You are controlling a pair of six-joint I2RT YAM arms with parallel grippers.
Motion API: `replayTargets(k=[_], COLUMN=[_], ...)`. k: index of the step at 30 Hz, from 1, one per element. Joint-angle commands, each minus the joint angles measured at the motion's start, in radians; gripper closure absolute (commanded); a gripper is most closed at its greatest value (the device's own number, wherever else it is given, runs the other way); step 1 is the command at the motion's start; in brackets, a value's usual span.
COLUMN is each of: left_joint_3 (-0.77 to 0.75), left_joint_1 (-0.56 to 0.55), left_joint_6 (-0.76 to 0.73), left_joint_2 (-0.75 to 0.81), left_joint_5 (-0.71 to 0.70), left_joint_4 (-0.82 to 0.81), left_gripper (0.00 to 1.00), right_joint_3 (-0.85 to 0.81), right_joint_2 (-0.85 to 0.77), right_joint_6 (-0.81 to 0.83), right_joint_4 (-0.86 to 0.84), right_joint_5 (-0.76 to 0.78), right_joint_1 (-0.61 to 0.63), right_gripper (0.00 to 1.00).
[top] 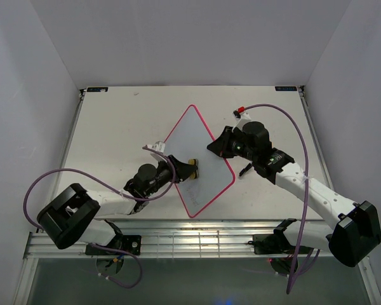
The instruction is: Erase the whiteboard
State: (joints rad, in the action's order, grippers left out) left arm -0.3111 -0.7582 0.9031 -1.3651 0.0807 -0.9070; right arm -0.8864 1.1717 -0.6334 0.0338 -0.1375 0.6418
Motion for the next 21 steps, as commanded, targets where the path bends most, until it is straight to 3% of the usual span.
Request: replayTargets(k=[1,10,15,21], left_joint_3=[-0.026,0.055,0.046,0.017], left_joint_1=[-0.007,0.180,0.163,0.044], left_joint_6=[-0.006,-0.004,0.010,-0.004], left_joint_2=[-0.026,-0.192,-0.241,-0.115], left_joint_5=[-0.053,0.010,0.042,0.005], left_joint_4=[0.181,0.083,0.004,0.029], left_gripper=[1.00,1.00,1.00,1.00], right_joint_3=[-0.019,-0.014,-0.013,-0.014], right_joint_2=[-0.017,-0.037,-0.023,-0.014], right_joint_6=[-0.075,-0.075,-0.083,-0.088], right_joint_4=[-0.181,-0.183,-0.193,-0.198], right_joint_5=[-0.203,-0.192,-0.195,-0.197], right_joint_1=[0.053,0.053,0.053,0.053], right_gripper=[0.92,0.92,0.92,0.92])
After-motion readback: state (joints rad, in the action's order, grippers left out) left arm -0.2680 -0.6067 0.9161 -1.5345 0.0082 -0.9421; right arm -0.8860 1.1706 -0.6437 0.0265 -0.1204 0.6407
